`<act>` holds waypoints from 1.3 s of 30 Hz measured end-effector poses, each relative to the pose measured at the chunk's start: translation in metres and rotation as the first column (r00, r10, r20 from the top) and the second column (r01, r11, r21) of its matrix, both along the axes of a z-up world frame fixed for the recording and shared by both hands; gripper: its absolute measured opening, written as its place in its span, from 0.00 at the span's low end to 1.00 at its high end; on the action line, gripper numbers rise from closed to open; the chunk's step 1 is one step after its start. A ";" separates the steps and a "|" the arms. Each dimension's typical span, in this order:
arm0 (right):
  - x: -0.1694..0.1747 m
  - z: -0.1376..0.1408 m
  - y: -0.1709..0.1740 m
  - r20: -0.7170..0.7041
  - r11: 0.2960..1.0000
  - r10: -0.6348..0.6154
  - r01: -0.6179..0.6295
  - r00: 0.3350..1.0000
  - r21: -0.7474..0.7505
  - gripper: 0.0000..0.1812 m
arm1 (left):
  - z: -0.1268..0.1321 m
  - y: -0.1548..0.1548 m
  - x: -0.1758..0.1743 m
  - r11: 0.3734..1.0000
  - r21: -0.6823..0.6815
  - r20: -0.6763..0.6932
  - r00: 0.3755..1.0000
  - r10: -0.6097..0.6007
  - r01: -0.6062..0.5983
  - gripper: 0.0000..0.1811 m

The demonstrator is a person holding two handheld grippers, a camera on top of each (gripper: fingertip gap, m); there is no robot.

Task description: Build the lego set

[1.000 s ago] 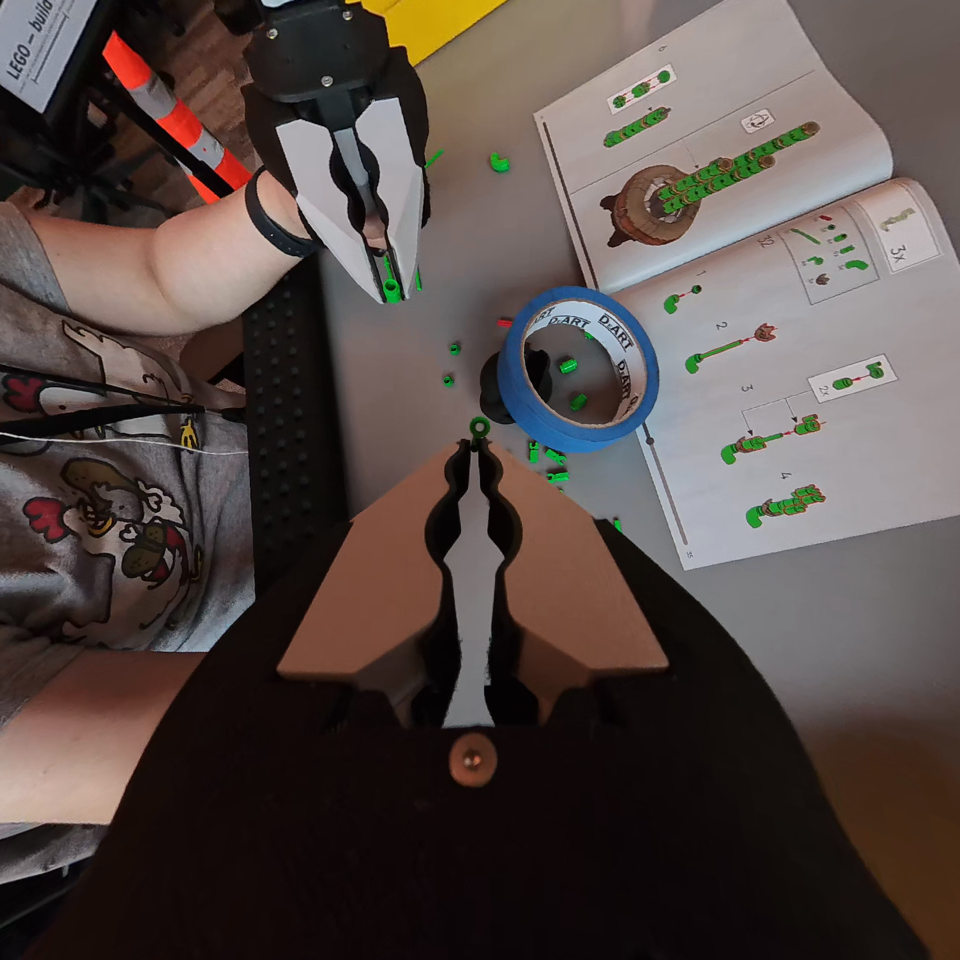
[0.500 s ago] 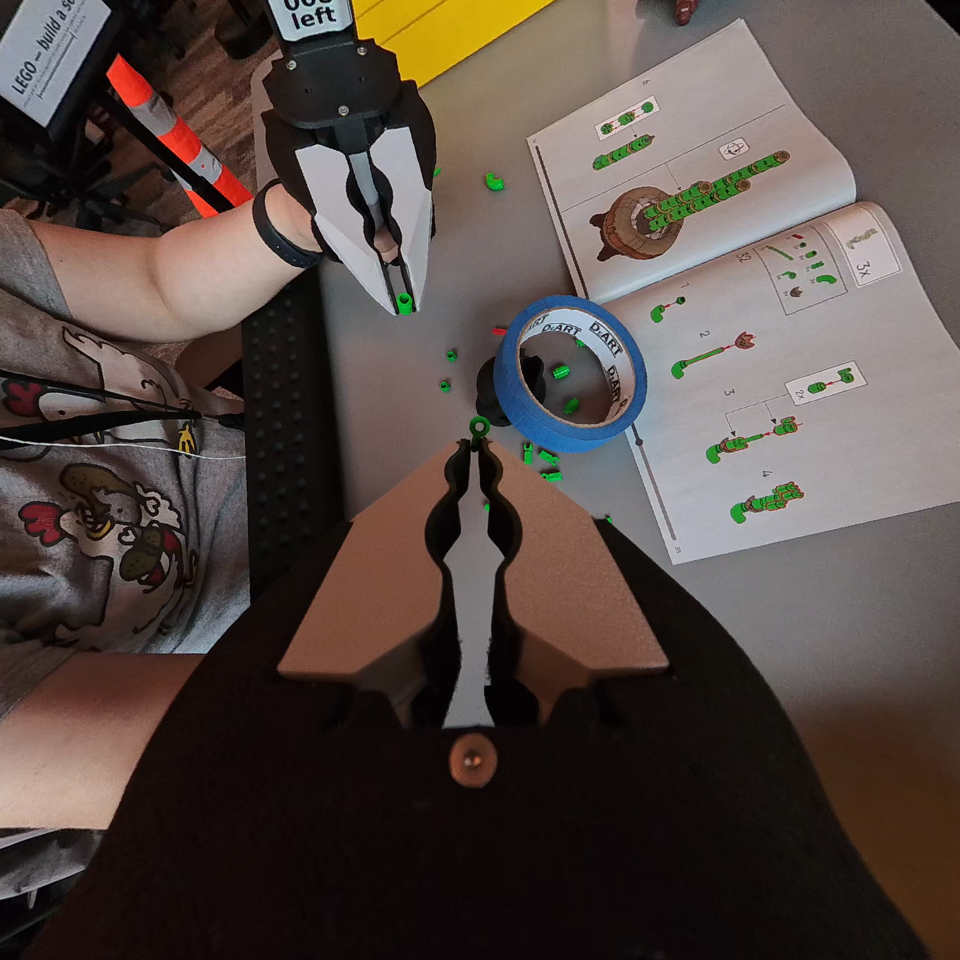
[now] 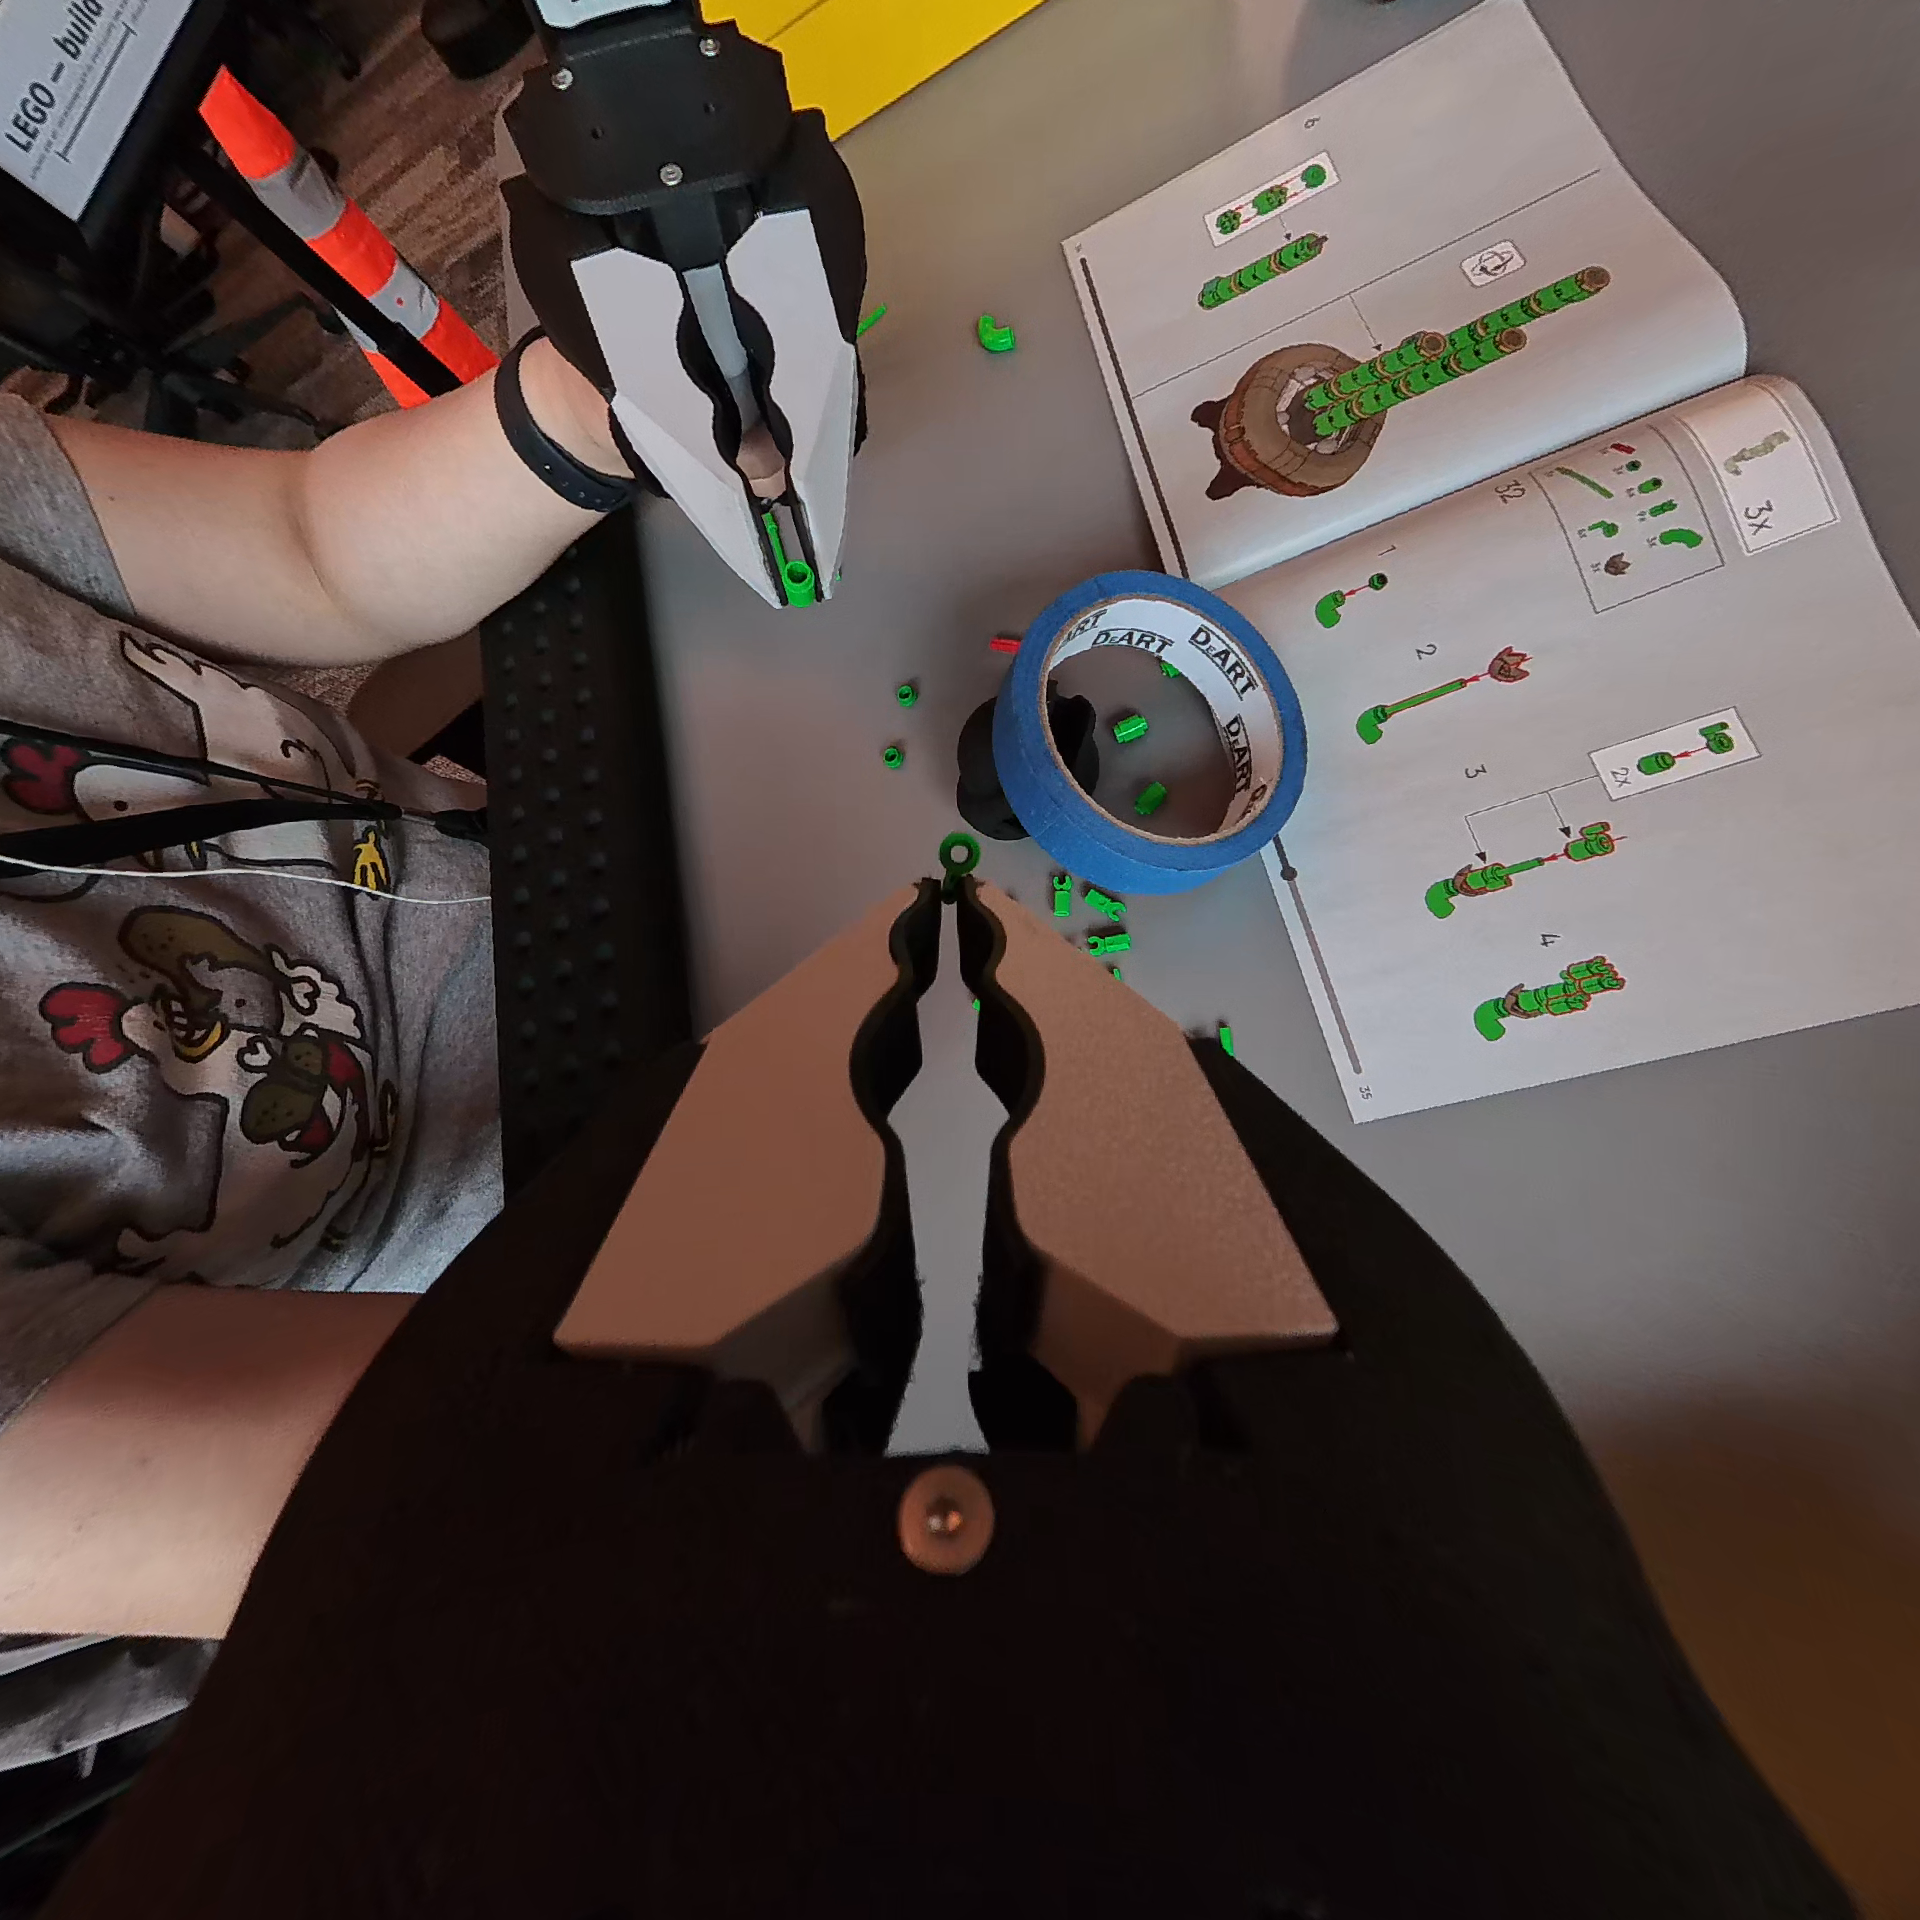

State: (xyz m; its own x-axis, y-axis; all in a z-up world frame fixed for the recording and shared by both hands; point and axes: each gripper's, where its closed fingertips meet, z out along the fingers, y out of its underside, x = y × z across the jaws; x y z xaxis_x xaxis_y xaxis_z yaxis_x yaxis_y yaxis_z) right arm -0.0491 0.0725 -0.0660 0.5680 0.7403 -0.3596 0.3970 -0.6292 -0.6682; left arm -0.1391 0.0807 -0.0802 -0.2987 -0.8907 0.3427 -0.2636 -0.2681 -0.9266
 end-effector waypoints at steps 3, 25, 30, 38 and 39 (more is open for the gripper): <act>0.000 0.000 0.000 -0.001 1.000 0.001 -0.001 1.000 -0.001 0.01 | 0.000 0.000 0.000 1.000 0.001 0.000 1.000 0.000 0.000 0.03; -0.011 0.002 -0.003 0.022 0.999 0.037 -0.037 0.999 -0.010 0.01 | -0.004 -0.003 0.002 1.000 -0.004 -0.015 1.000 -0.011 0.011 0.03; -0.026 0.001 -0.007 0.085 0.997 0.080 -0.078 0.993 -0.025 0.01 | -0.005 -0.007 0.003 1.000 0.003 -0.022 1.000 -0.023 0.023 0.03; -0.043 0.009 -0.016 0.100 0.988 0.153 -0.154 0.983 -0.004 0.01 | -0.005 -0.010 0.005 0.999 0.008 -0.024 0.999 -0.035 0.035 0.03; -0.046 0.010 -0.018 0.096 0.985 0.169 -0.170 0.981 -0.001 0.01 | -0.005 -0.010 0.005 0.999 0.008 -0.024 0.999 -0.035 0.035 0.03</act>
State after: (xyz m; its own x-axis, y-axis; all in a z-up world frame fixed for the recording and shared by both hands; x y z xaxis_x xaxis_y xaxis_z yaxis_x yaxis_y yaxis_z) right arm -0.0950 0.0543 -0.0564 0.4654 0.8311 -0.3044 0.5594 -0.5427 -0.6265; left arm -0.1343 0.0707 -0.0850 -0.3214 -0.8829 0.3424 -0.2946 -0.2504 -0.9222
